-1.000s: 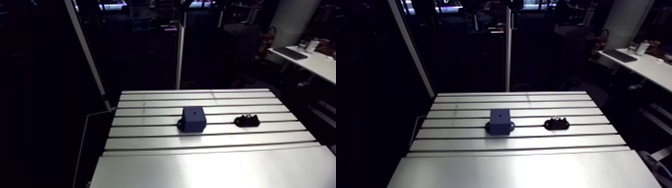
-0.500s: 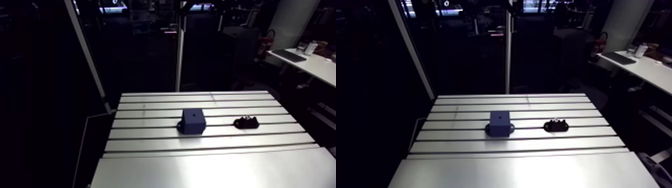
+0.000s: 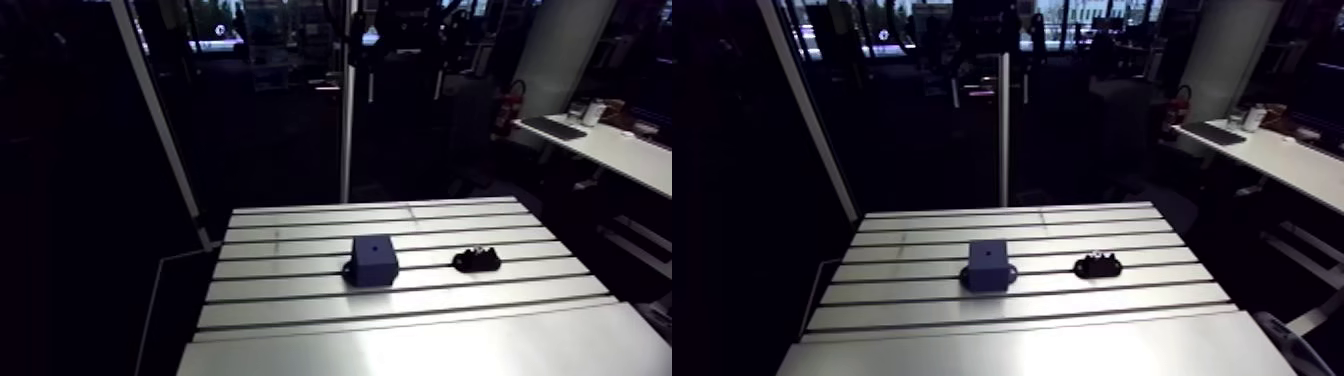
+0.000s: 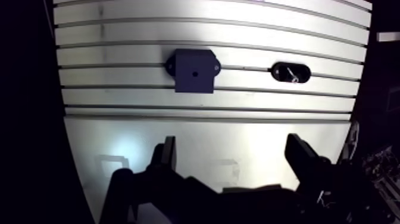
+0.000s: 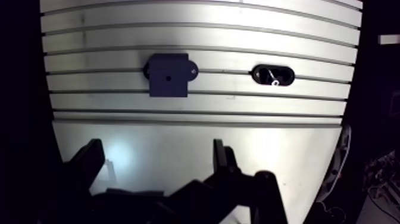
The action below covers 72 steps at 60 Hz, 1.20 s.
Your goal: Pick up the M10 bolt and insert it into the hole until fully seated.
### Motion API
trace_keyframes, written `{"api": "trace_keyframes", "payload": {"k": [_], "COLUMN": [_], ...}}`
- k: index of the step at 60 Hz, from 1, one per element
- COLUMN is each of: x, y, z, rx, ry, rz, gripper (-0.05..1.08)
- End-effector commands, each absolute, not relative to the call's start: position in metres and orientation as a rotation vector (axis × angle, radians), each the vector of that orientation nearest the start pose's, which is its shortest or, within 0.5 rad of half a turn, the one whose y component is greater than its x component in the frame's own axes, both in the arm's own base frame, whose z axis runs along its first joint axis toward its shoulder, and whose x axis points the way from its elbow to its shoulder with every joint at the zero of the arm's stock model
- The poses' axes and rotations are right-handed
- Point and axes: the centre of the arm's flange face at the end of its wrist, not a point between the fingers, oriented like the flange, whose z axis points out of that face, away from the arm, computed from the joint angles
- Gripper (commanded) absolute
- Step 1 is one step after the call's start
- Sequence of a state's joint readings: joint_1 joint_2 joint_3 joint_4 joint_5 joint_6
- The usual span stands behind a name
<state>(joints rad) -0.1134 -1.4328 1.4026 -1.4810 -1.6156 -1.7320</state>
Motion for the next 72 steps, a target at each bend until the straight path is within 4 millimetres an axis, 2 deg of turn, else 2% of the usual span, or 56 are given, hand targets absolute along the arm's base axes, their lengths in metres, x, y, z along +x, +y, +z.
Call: {"api": "trace_keyframes", "payload": {"k": [1,8,20,30,39,56,65,72], "x": [-0.546,-0.548,-0.55,-0.552,-0.551,-0.544,-0.537,-0.533], "y": [-0.044,-0.038,-0.007,0.015,0.022,0.06,0.09,0.103], "z": [0.493,0.492,0.49,0.472,0.463,0.417,0.387,0.379], "rx": [-0.04,-0.046,-0.033,-0.051,-0.063,-0.072,-0.063,-0.047], "ry": [3.088,3.099,3.144,3.172,3.218,3.244,3.307,3.32], "rz": [0.055,0.059,0.07,0.084,0.1,0.108,0.056,0.025], "gripper": [0.01,0.01,0.01,0.01,0.01,0.01,0.01,0.01]}}
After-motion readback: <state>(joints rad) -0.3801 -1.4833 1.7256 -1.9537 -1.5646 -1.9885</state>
